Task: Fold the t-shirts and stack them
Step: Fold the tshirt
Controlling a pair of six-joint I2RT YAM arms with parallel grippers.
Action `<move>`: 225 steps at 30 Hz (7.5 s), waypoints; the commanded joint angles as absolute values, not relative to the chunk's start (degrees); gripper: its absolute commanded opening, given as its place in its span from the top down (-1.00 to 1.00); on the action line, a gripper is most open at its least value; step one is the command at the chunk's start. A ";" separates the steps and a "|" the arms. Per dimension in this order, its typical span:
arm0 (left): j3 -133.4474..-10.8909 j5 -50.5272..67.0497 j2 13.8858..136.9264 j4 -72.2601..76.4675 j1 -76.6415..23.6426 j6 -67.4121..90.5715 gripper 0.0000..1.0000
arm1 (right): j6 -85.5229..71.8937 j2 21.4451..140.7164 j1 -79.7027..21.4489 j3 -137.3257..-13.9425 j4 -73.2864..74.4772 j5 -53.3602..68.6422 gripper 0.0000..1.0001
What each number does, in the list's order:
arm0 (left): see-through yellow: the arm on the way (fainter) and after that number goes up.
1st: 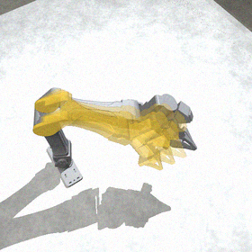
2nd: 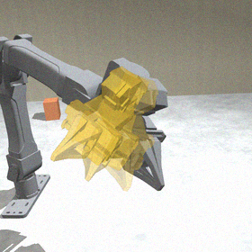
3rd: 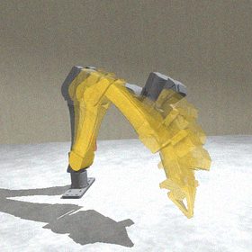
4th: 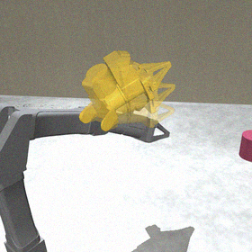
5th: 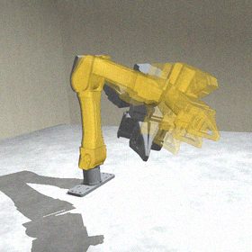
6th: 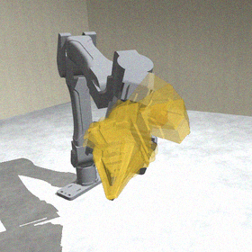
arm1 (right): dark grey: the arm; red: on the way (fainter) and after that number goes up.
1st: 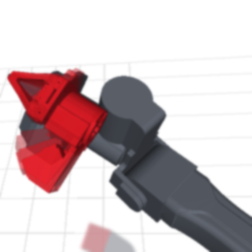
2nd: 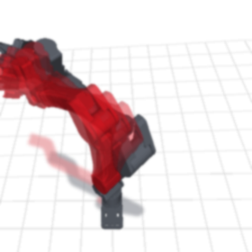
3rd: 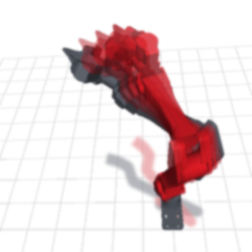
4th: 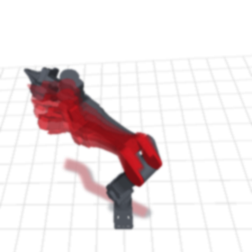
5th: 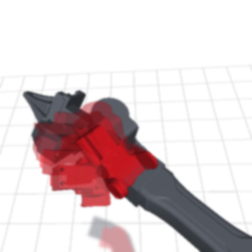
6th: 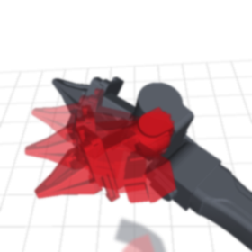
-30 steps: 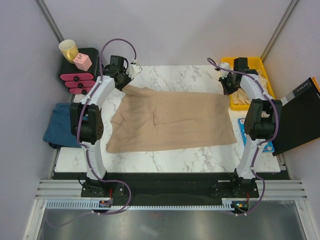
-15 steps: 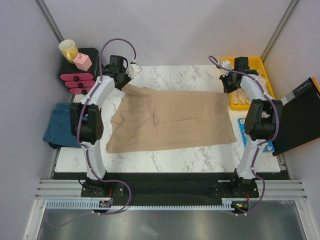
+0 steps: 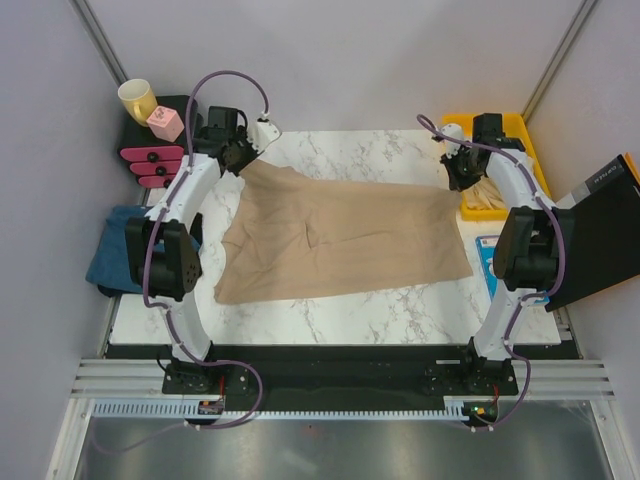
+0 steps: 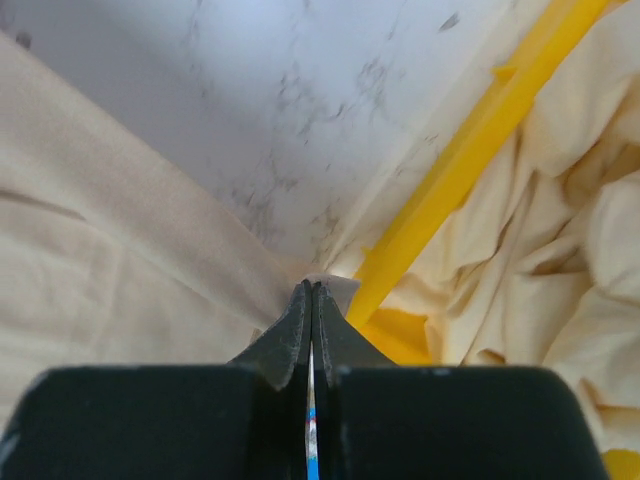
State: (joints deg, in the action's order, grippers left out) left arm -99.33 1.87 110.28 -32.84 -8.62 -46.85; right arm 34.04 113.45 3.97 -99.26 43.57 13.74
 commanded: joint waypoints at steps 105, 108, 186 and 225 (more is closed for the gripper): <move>-91.06 21.97 112.14 -50.98 -12.48 -64.08 0.09 | 48.25 122.70 -14.33 -115.31 66.80 24.87 0.14; -88.86 21.80 111.98 -49.40 -12.48 -63.37 0.12 | 48.34 122.08 -13.80 -115.66 66.62 24.35 0.14; -83.14 29.36 110.74 -49.04 -12.48 -62.67 -0.33 | 49.57 120.41 -12.74 -114.96 65.39 18.81 0.17; -84.20 30.15 108.64 -50.98 -12.83 -62.14 0.96 | 50.01 119.97 -12.66 -116.28 65.57 17.23 0.24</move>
